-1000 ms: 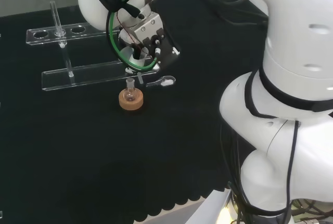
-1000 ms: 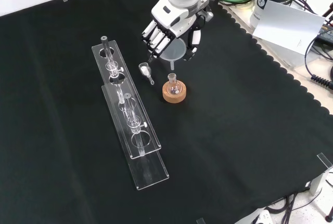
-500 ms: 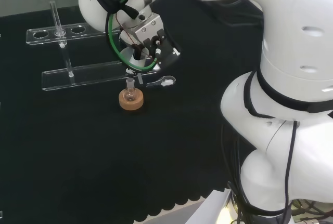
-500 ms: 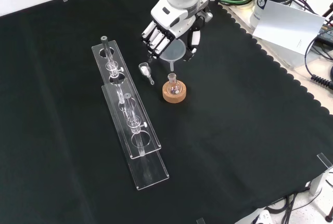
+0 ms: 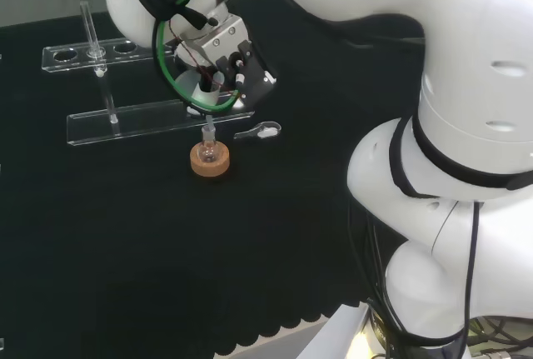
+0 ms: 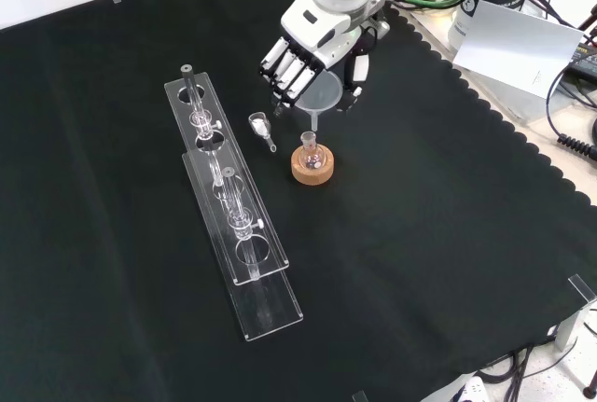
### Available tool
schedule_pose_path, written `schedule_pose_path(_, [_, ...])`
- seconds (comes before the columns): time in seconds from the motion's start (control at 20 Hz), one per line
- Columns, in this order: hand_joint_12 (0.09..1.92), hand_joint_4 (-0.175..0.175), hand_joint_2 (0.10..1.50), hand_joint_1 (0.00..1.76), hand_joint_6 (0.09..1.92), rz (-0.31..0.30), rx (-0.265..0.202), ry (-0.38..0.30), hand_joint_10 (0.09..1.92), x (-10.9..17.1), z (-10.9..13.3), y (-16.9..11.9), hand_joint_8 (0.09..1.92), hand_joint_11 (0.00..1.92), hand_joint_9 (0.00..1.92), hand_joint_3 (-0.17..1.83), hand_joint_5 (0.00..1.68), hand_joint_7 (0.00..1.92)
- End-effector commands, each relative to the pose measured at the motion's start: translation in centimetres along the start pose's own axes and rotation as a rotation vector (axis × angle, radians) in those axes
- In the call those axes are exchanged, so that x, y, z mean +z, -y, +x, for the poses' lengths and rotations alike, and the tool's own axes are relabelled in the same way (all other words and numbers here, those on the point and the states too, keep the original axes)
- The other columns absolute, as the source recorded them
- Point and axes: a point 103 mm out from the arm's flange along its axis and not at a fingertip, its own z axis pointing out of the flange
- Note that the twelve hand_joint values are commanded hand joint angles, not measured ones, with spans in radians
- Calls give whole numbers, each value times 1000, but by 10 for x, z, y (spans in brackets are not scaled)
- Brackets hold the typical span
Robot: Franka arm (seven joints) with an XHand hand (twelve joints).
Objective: Place the funnel on the round-bottom flask.
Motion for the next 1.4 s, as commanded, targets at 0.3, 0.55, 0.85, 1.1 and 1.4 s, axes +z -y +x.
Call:
schedule_pose_path(0.3, [1327,-72,663,760,196,-2,-4,0,732,-4,2,-2,860,318,682,552,449,375])
schedule_pose_path(0.55, [1327,-72,663,760,195,1,-3,-6,732,4,0,-4,859,319,682,552,449,375])
schedule_pose_path(0.85, [1327,-72,663,760,195,-24,0,-15,732,9,-3,-4,859,322,685,552,449,376])
schedule_pose_path(1.1, [1327,-73,664,761,195,-27,-1,-18,735,8,-3,-5,860,326,695,552,450,380])
schedule_pose_path(1.4, [1326,-73,666,761,195,-28,-2,-13,732,5,-1,-6,860,328,700,553,450,382])
